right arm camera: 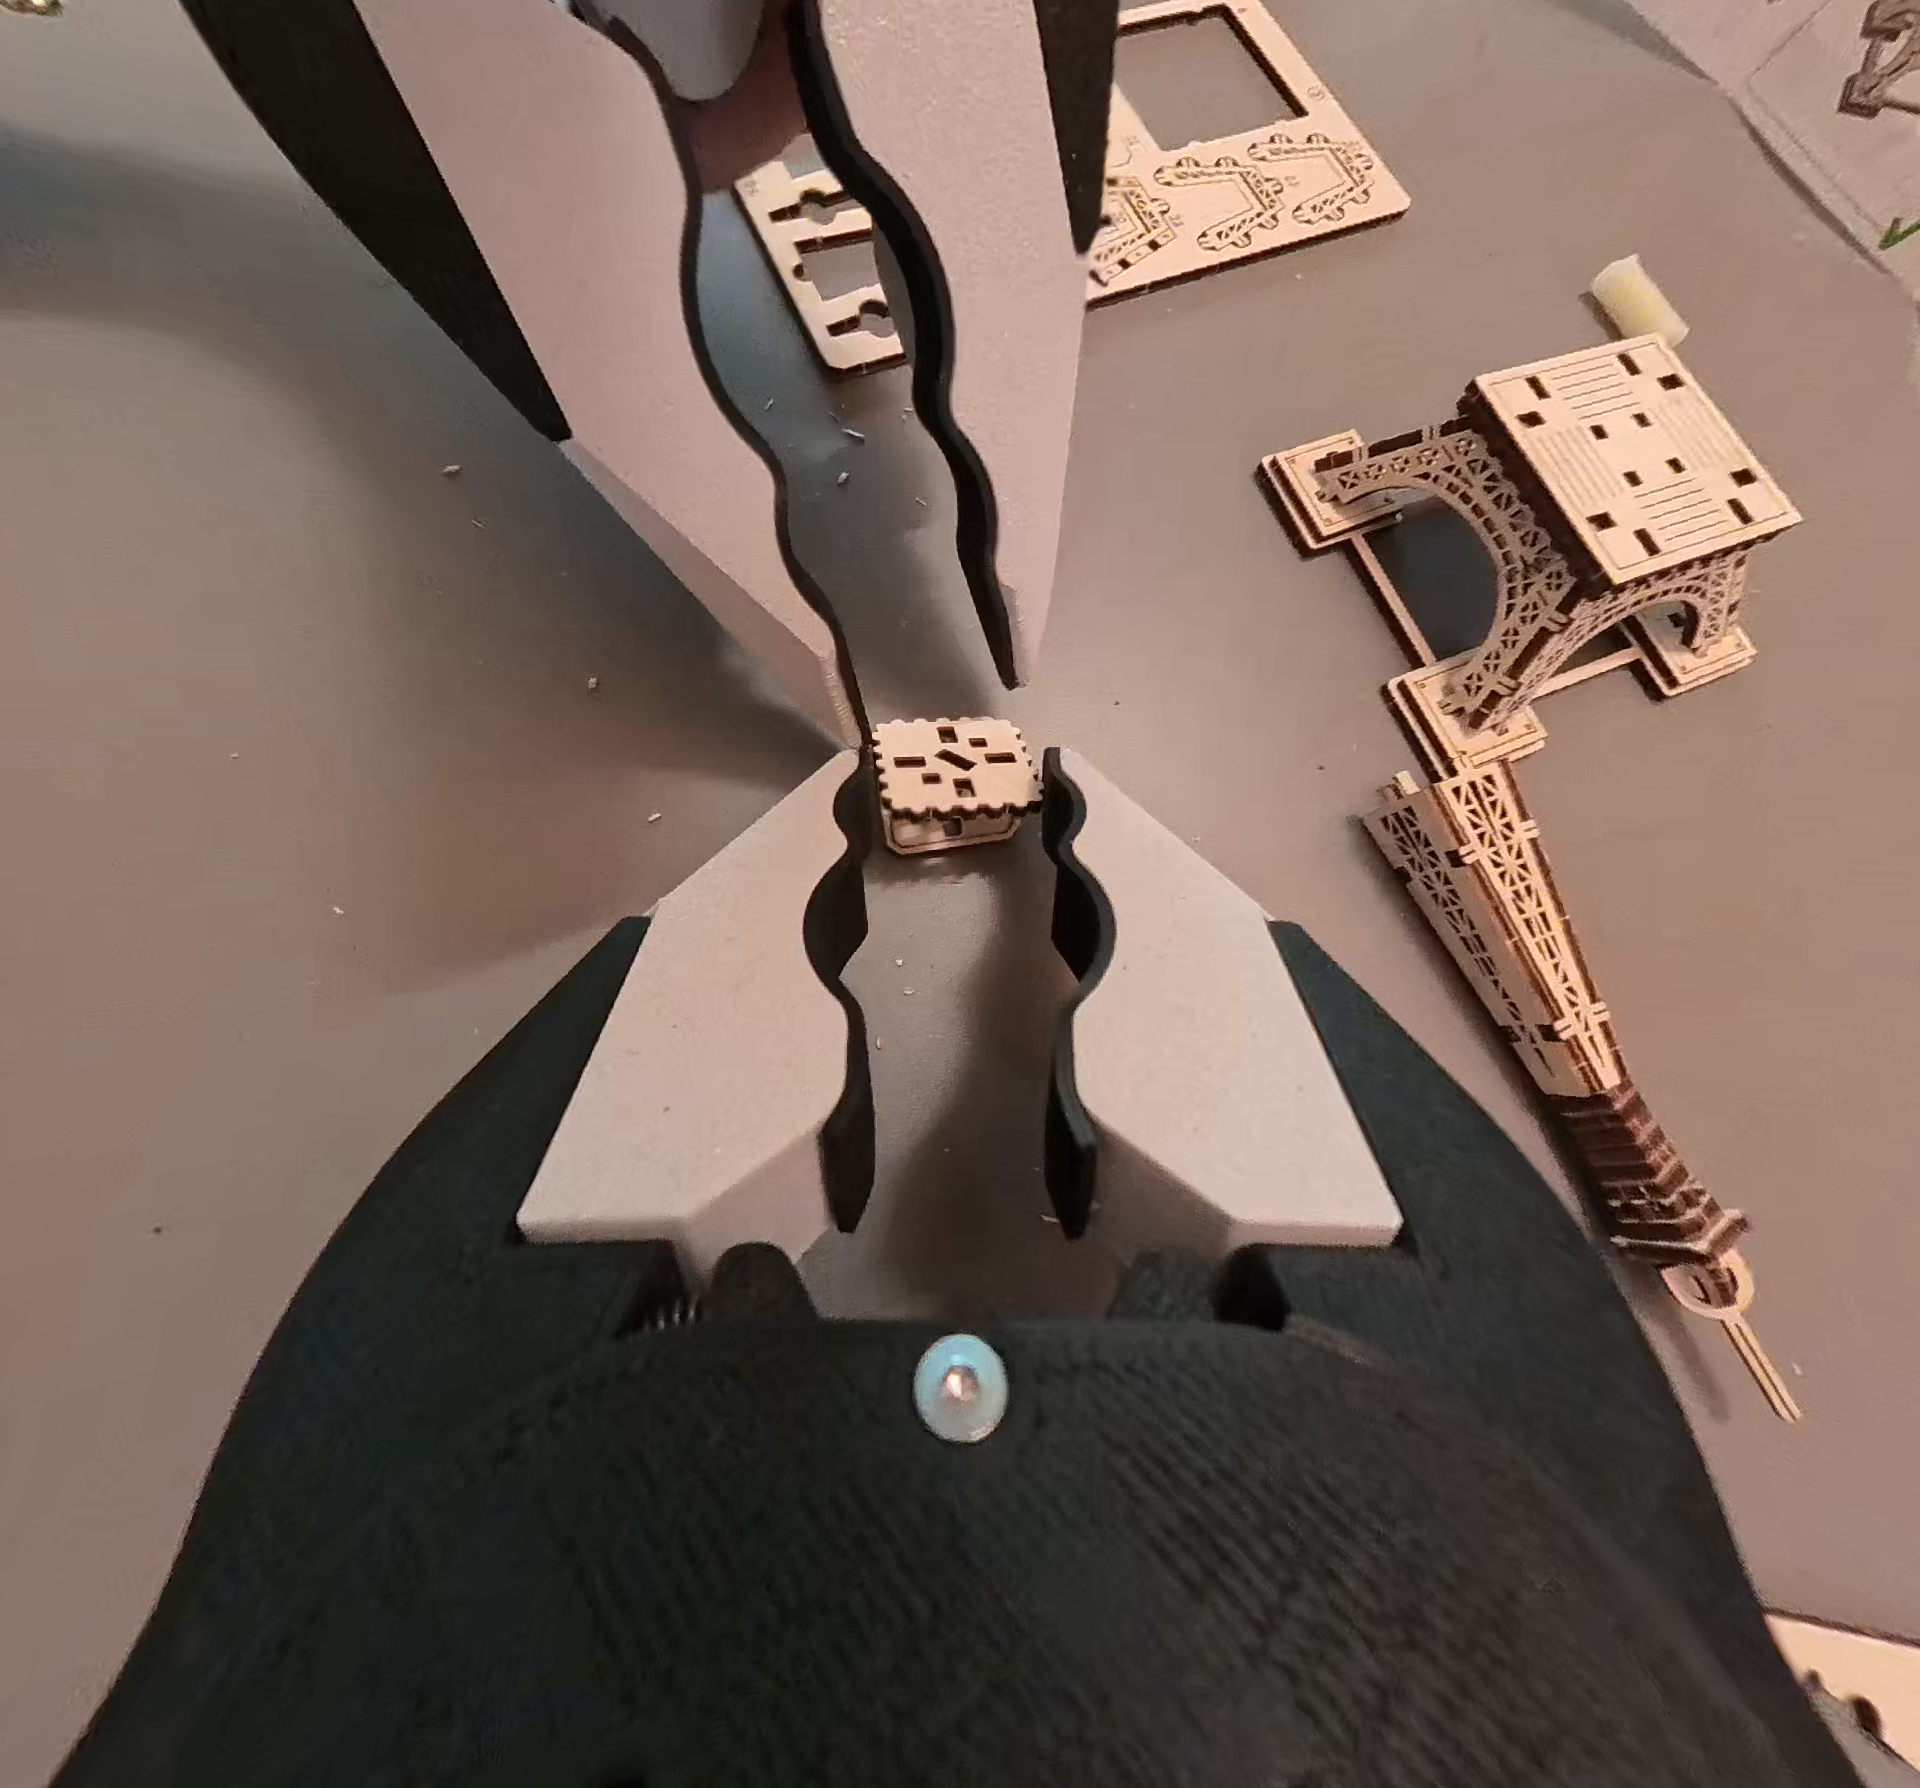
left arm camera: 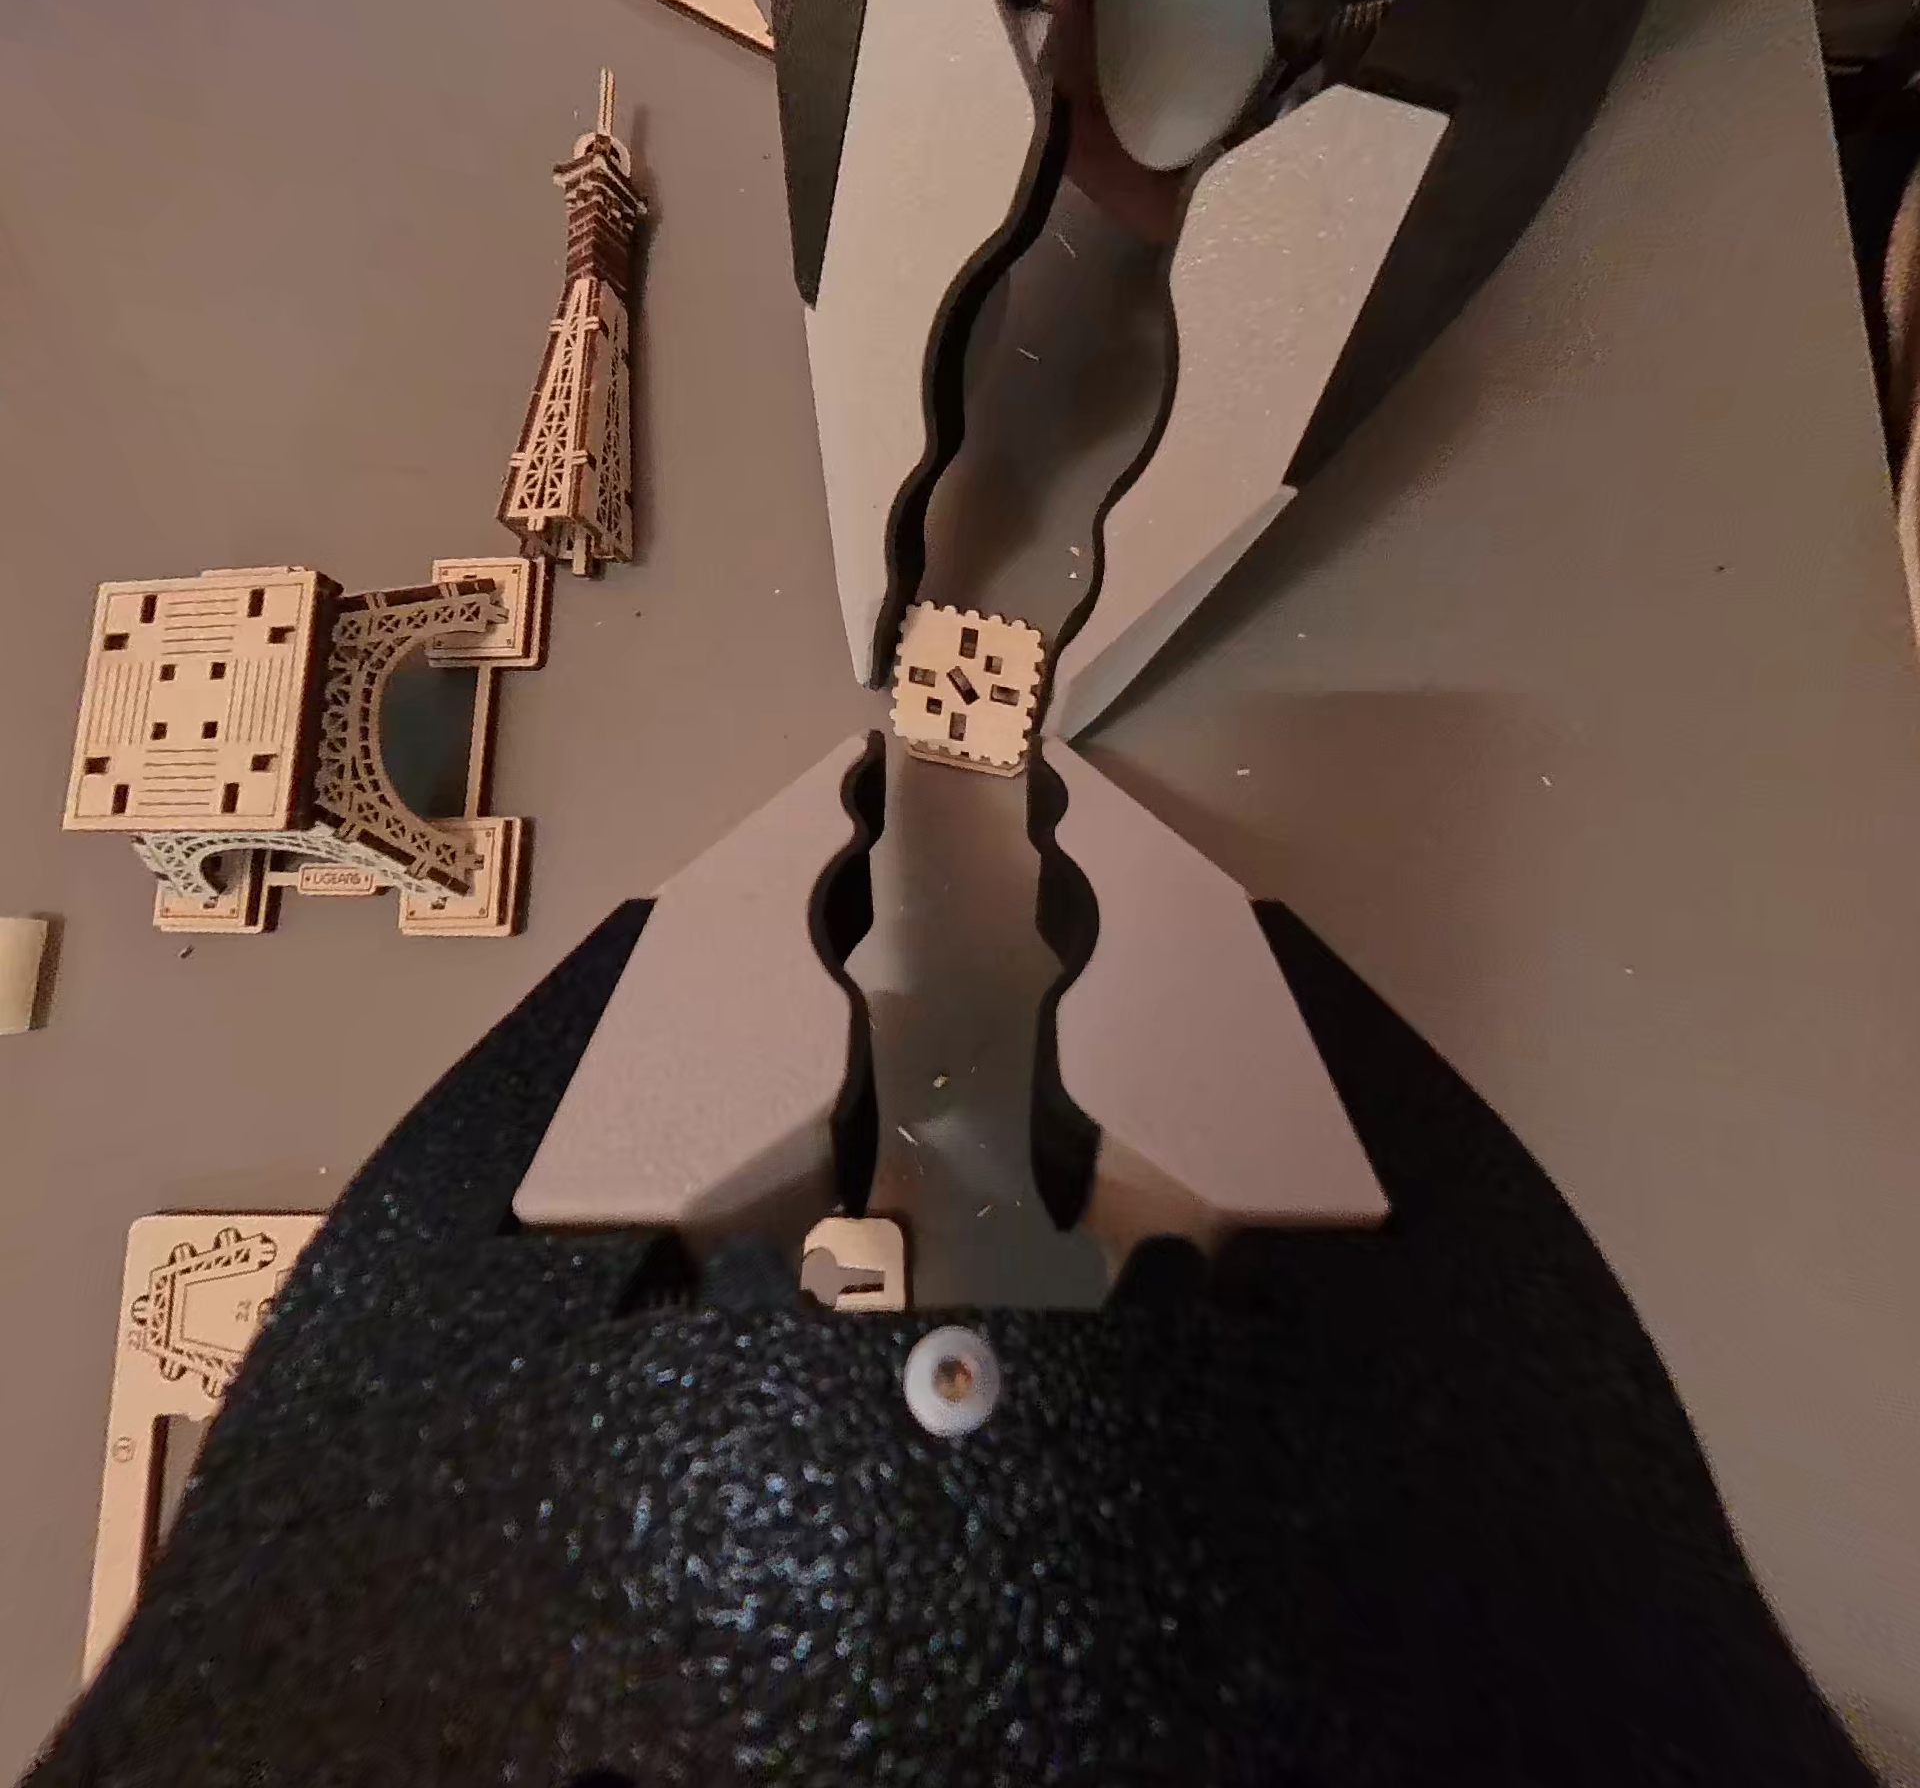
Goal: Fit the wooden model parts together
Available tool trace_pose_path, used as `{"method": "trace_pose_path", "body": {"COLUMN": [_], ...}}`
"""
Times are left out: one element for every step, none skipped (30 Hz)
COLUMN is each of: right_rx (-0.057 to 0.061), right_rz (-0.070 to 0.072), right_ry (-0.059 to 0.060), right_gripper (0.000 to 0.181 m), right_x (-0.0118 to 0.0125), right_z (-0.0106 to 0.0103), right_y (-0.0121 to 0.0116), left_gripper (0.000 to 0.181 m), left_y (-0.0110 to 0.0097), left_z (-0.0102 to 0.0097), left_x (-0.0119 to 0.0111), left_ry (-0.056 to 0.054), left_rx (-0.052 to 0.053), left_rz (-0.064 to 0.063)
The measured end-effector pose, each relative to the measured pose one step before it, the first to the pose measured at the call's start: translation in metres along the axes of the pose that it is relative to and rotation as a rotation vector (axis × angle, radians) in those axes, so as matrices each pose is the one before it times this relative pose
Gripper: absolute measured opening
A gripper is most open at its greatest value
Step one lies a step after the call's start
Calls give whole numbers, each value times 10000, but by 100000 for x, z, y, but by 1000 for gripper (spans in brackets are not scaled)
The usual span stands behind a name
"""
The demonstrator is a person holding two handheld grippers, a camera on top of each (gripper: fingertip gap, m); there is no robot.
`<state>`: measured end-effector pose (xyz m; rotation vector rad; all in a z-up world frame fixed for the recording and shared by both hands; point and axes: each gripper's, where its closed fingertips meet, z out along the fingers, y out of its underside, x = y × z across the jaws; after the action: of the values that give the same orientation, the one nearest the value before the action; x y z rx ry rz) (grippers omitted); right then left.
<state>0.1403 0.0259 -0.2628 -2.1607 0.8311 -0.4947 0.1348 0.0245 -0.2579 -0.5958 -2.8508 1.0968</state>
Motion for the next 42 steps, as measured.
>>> {"method": "trace_pose_path", "body": {"right_rx": [-17, -75, 8, 3, -11, -11, -3, -4, -1, -3, -7, -8, -3, 2, 11, 18, 28, 11, -78, -165, -162, -102, -32, 42, 79, 79, 69, 70, 82, 55, 15, 42, 31, 41, 43, 37, 29, 10, 1, -20, -18, -3], "right_rz": [-21, -60, -35, -9, 54, 53, 24, 12, 21, 19, 46, 43, 9, -4, -51, -134, -180, -186, -124, -102, -117, -151, -213, -202, -150, -97, -50, -55, -92, -118, -118, -59, -30, -15, 10, 45, 39, 11, 22, 32, 25, 10], "right_ry": [-54, -136, -83, -74, -26, -51, -31, -31, -25, -36, -48, -59, -39, 19, 49, 16, 20, 67, 72, 8, -80, -132, -170, -107, -13, -34, -103, -134, -28, 71, 57, 60, 99, 10, -102, -37, 25, 12, 14, 11, 23, -16], "right_gripper": [30, 30, 30, 30, 30, 30, 30, 29, 29, 29, 30, 30, 30, 31, 33, 35, 37, 41, 47, 50, 52, 52, 50, 49, 49, 48, 45, 43, 41, 37, 34, 33, 31, 28, 28, 28, 28, 29, 29, 31, 31, 32], "right_x": [-91, -253, -142, -84, 31, -16, -18, -24, -14, -7, 15, -20, 3, 58, 103, 60, 90, 158, 204, 98, -62, -172, -240, -196, -46, -61, -153, -195, -59, 72, 55, 89, 210, 101, -43, 57, 145, 95, 82, 69, 65, -21], "right_z": [10, 32, -46, -20, -13, 9, -2, -3, 5, 8, -3, 15, -4, -6, -10, -4, -26, -60, -151, -234, -262, -255, -198, -147, -70, -21, 10, 71, 94, 77, 59, 36, 26, 6, 16, 30, 38, 29, 18, 10, -4, -1], "right_y": [29, 139, 1, 16, 29, 8, 7, 8, -1, -1, 1, 10, -5, -8, -13, -28, -44, -4, 85, 172, 218, 203, 134, 69, 16, -25, -41, -85, -121, -92, -46, -86, -64, -47, -51, -52, -27, -2, 13, 50, 54, 31], "left_gripper": [27, 29, 29, 30, 30, 30, 30, 30, 29, 29, 29, 29, 29, 29, 31, 31, 31, 34, 39, 39, 39, 39, 37, 36, 37, 37, 35, 33, 32, 30, 28, 27, 27, 27, 27, 27, 27, 27, 27, 27, 27, 27], "left_y": [-8, 42, 49, 38, 11, 55, 95, 99, 33, -32, -78, -127, -179, -224, -236, -89, 2, -11, -39, -35, -59, -52, 34, 123, 147, 149, 139, 72, -74, -60, 27, 50, 41, 53, 59, 49, 61, 87, 59, -9, -37, -34], "left_z": [-3, -16, 15, 32, 74, 88, 75, 43, 19, -36, -93, -114, -113, -74, -11, 15, 30, 12, 43, 62, 71, 67, 65, 97, 100, 125, 123, 107, 51, 10, -21, -40, -52, -49, -39, -46, -55, -70, -53, -6, 35, 33], "left_x": [33, 134, 129, 25, -24, 79, -1, -2, 67, 68, 45, -64, -55, -12, -3, 40, 67, 39, 4, 58, 65, -62, 29, 97, 18, -110, -57, 31, 27, 25, -6, -102, -103, 26, 45, -81, -164, -137, -127, -88, -31, 40], "left_ry": [-11, 60, 74, 25, 6, 71, 20, 7, 35, 39, 35, -21, -7, 22, 20, 34, 24, -10, -10, 51, 65, -8, 57, 120, 75, 14, 45, 77, 52, 24, -23, -99, -109, -31, -15, -89, -123, -102, -87, -57, -14, 20], "left_rx": [39, 28, 31, 52, 54, 6, -37, -47, -5, 33, 46, 74, 110, 135, 114, 0, -70, -57, -46, -47, -25, -28, -92, -151, -147, -138, -117, -62, 39, 38, -8, -13, -2, -3, -6, 9, -10, -23, -8, 13, 5, -8], "left_rz": [-37, -21, 13, 25, -13, -40, -12, 42, 74, 66, 36, 12, 3, 2, 3, 36, 107, 138, 62, 4, 28, 50, 48, 51, 42, 9, -17, -19, -37, -34, -5, 14, 6, -4, -17, -36, -46, -37, -27, -42, -56, -38]}}
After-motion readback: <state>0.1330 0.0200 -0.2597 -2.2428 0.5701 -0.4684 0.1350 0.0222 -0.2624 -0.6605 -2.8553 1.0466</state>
